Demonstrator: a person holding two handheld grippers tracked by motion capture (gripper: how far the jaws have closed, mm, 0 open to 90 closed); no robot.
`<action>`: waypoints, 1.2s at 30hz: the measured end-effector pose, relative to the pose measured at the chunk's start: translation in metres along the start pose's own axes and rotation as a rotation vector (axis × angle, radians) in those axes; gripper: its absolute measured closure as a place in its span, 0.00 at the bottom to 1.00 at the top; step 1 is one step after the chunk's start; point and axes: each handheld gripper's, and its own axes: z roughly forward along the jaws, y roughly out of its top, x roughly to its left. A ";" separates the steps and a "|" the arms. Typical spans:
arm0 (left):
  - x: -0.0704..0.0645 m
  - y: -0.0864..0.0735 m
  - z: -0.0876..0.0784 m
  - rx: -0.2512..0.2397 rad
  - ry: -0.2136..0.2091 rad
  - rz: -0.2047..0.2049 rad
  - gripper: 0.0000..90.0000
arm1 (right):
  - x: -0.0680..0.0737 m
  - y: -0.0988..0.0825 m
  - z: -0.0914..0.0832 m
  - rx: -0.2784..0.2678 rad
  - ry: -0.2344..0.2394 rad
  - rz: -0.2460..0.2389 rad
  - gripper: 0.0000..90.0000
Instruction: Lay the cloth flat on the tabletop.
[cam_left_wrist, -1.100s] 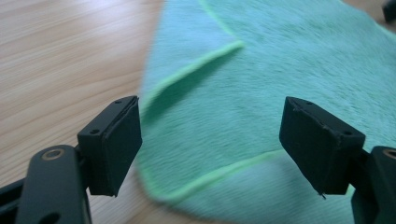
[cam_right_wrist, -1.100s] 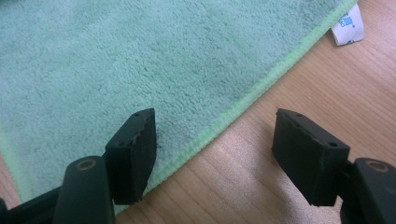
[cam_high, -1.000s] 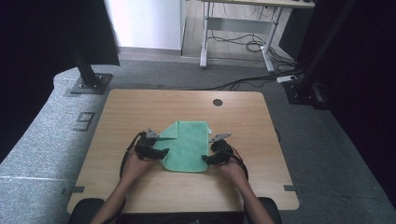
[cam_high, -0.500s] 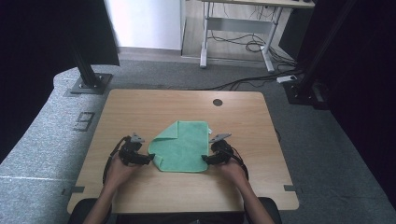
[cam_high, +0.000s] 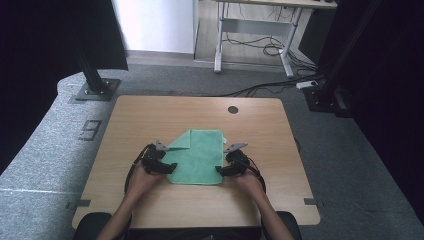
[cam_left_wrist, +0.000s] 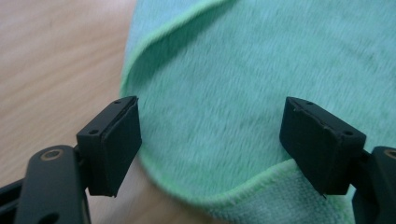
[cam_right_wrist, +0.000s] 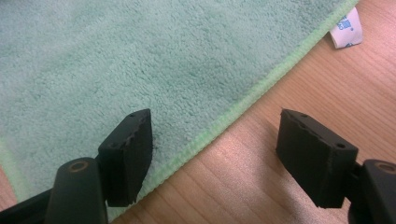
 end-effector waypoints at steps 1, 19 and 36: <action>0.000 -0.003 -0.004 0.006 -0.001 0.001 0.23 | 0.000 0.000 0.000 -0.001 0.000 0.000 0.30; 0.019 -0.026 -0.029 0.001 -0.023 -0.039 0.22 | -0.002 -0.003 -0.001 0.000 0.004 -0.004 0.25; -0.013 0.043 0.007 -0.148 -0.104 0.038 0.36 | -0.015 -0.032 -0.022 -0.034 -0.005 0.002 0.23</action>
